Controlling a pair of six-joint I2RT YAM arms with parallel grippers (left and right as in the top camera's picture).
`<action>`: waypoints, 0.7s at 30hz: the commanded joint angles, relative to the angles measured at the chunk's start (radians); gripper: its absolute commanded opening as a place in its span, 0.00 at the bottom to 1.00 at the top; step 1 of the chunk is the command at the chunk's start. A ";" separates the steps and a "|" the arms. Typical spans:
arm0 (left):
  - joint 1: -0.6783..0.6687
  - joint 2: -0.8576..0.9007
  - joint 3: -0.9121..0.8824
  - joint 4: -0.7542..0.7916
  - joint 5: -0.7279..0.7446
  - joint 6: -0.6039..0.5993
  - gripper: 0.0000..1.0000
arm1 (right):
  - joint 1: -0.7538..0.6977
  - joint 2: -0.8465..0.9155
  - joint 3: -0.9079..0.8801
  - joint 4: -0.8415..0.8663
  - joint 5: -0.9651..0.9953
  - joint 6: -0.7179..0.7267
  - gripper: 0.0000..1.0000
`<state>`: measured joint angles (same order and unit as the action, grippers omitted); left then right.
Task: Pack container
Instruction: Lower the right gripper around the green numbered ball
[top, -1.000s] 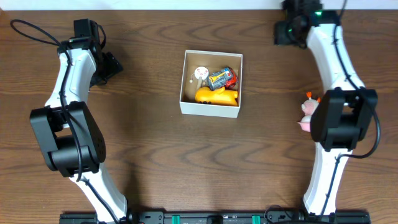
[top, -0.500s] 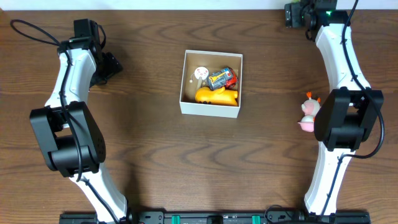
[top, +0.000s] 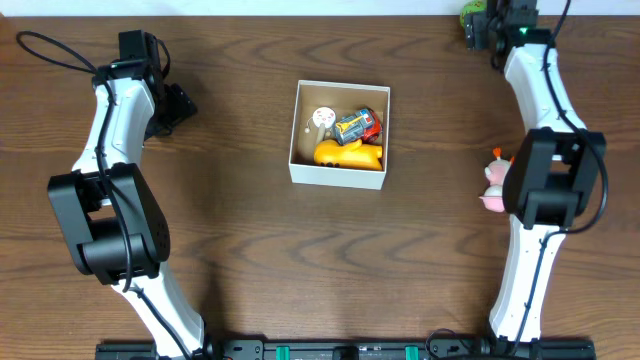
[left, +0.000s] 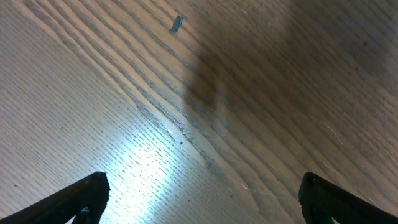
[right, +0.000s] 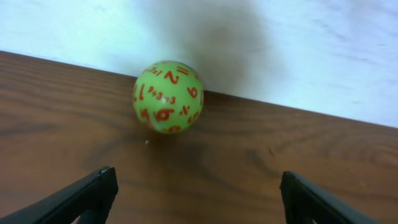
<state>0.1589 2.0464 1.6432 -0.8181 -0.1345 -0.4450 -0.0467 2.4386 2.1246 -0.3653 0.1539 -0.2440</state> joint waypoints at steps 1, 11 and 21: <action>0.003 0.002 -0.007 -0.003 -0.013 -0.002 0.98 | -0.005 0.053 0.015 0.080 -0.027 -0.052 0.86; 0.003 0.002 -0.007 -0.003 -0.013 -0.002 0.98 | -0.006 0.165 0.015 0.286 -0.056 -0.078 0.99; 0.003 0.002 -0.007 -0.003 -0.013 -0.002 0.98 | -0.008 0.216 0.015 0.291 -0.053 -0.032 0.96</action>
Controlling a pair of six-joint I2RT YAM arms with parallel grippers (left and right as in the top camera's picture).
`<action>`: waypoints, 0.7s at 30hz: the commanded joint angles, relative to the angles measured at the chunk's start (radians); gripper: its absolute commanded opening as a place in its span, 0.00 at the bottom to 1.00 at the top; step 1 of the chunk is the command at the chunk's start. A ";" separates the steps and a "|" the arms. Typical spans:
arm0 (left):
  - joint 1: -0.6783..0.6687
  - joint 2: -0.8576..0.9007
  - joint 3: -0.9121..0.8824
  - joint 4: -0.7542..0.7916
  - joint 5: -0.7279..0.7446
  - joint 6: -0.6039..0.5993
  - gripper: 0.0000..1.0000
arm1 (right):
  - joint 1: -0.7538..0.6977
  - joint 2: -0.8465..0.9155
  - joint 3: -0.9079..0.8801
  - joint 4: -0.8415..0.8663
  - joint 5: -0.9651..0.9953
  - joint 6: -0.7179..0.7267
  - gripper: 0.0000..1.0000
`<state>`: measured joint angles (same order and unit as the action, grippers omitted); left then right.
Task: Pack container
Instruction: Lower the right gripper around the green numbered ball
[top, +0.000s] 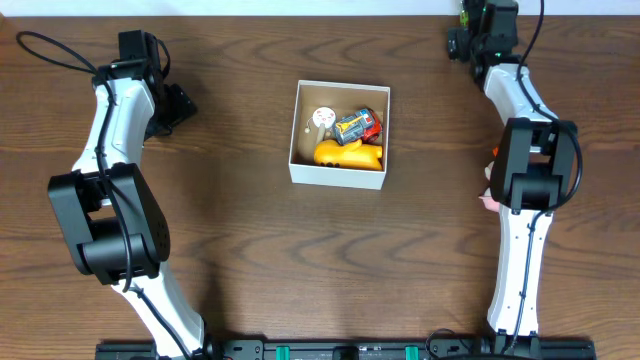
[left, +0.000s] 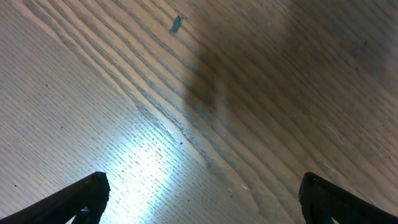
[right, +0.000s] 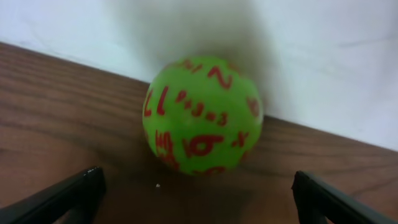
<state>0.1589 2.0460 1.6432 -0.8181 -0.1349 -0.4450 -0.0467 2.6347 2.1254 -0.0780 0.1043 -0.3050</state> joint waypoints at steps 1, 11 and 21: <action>0.003 0.002 -0.007 -0.003 -0.012 -0.002 0.98 | -0.008 0.020 0.014 0.004 -0.003 0.040 0.95; 0.003 0.002 -0.007 -0.003 -0.012 -0.002 0.98 | -0.018 0.020 0.014 -0.019 -0.004 0.046 0.01; 0.003 0.002 -0.007 -0.003 -0.012 -0.002 0.98 | -0.006 -0.025 0.018 0.030 0.001 0.035 0.15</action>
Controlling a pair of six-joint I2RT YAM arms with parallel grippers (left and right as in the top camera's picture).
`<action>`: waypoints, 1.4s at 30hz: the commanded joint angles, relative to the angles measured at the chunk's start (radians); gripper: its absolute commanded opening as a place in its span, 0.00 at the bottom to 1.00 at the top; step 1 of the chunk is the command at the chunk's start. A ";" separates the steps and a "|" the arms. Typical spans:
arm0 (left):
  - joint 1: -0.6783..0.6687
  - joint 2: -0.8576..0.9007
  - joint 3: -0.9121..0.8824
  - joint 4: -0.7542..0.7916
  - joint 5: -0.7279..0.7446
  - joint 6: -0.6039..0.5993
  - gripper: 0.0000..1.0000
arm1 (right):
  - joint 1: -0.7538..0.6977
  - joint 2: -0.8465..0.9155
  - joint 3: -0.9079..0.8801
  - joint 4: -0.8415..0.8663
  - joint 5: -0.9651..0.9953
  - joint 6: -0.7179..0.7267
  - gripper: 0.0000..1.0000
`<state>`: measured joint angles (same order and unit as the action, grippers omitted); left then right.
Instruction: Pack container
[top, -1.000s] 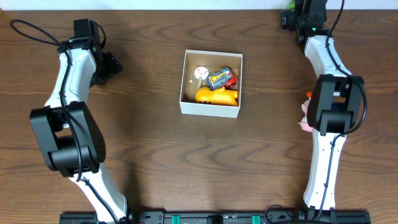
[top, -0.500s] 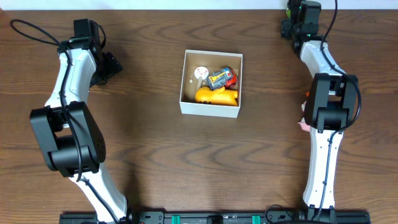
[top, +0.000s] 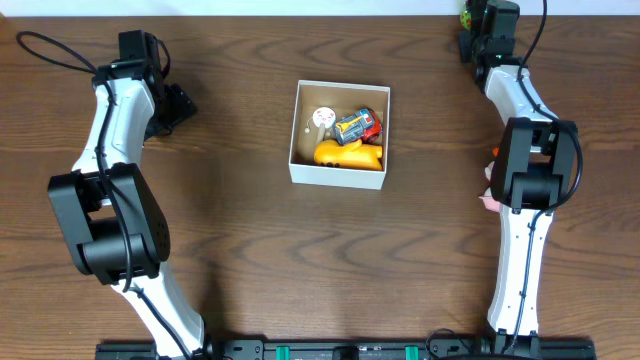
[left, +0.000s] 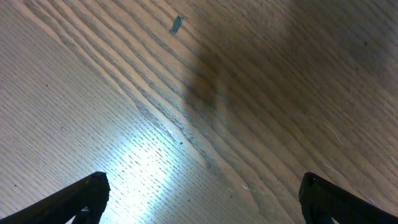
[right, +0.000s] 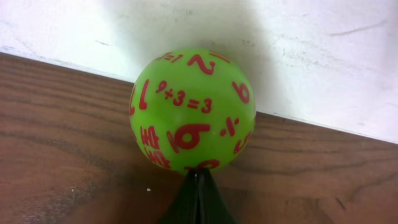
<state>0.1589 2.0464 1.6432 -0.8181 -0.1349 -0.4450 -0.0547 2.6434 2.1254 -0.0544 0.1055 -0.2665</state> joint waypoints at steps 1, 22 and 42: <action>0.003 0.002 -0.007 -0.003 -0.012 -0.002 0.98 | 0.003 -0.035 0.019 0.007 0.000 -0.003 0.47; 0.003 0.002 -0.007 -0.003 -0.012 -0.002 0.98 | 0.016 -0.024 0.019 0.117 0.059 0.040 0.87; 0.003 0.002 -0.007 -0.003 -0.012 -0.002 0.98 | 0.009 0.098 0.019 0.126 -0.047 0.143 0.72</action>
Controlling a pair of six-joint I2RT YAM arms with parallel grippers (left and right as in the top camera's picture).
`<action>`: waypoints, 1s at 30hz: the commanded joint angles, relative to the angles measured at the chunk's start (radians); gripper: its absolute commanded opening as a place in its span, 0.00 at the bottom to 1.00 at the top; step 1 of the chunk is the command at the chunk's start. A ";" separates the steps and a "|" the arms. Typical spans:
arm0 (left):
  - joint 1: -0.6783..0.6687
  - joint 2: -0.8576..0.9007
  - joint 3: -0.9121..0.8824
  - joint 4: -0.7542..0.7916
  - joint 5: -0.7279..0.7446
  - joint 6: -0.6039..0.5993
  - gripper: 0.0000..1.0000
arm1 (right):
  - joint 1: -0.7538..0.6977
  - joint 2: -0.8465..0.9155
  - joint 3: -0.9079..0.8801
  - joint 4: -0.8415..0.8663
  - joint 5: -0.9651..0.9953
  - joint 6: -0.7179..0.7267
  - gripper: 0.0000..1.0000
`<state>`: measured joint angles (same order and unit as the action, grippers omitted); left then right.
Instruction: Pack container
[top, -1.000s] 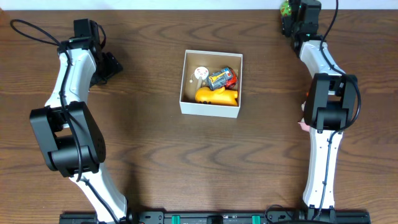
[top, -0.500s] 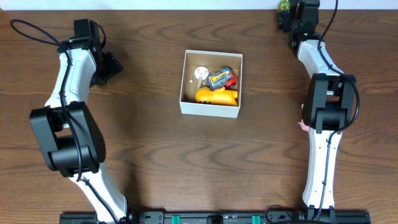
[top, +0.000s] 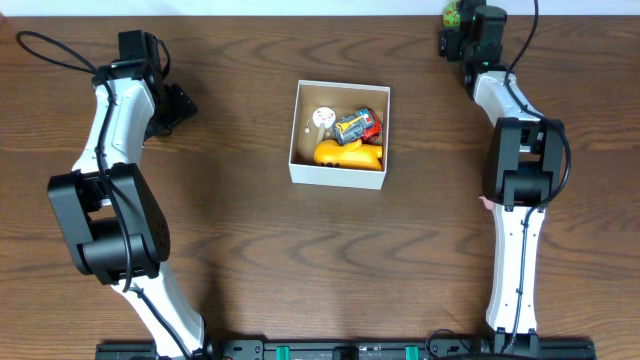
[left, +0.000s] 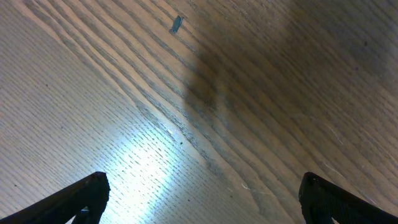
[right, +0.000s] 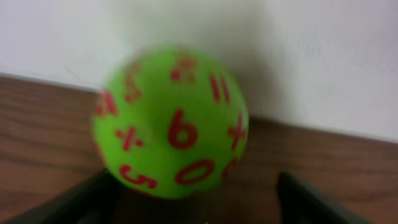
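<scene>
The white box (top: 297, 130) sits mid-table and holds a yellow duck (top: 345, 155), a small toy car (top: 357, 126) and a white round piece (top: 322, 117). A green ball with red numbers (right: 171, 121) rests against the white wall at the table's back edge; overhead it is the green ball (top: 452, 14). My right gripper (right: 199, 202) is open just in front of the ball, fingers wide to either side; the view is blurred. My left gripper (left: 202, 199) is open over bare wood at the far left, holding nothing.
A pink toy (top: 483, 201) peeks out from behind the right arm near the right side. The white wall (right: 323, 56) runs along the table's back edge right behind the ball. The left arm (top: 110, 120) lies along the left side.
The right gripper's fingers, pressed together below the ball then, now stand wide apart. The ball has turned, showing other numbers, and sits a little further left. The left arm is unchanged.
The right gripper was open some way from the ball at the back edge. It was then closer, still open. Then its fingers were shut together under the ball without holding it. Now they are open again and the ball has shifted left. The left arm never moved.
</scene>
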<state>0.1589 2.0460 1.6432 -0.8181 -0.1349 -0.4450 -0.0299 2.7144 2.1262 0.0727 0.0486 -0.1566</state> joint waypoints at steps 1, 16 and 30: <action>0.003 0.002 -0.007 -0.003 -0.012 -0.002 0.98 | -0.016 0.027 0.019 0.000 0.002 0.032 0.58; 0.003 0.002 -0.007 -0.003 -0.012 -0.002 0.98 | 0.023 0.023 0.193 -0.037 0.008 -0.021 0.01; 0.003 0.002 -0.007 -0.003 -0.012 -0.002 0.98 | 0.063 0.023 0.447 -0.264 0.033 -0.145 0.01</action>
<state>0.1589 2.0460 1.6432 -0.8181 -0.1349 -0.4450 -0.0200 2.7510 2.4653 -0.2405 0.1810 -0.2737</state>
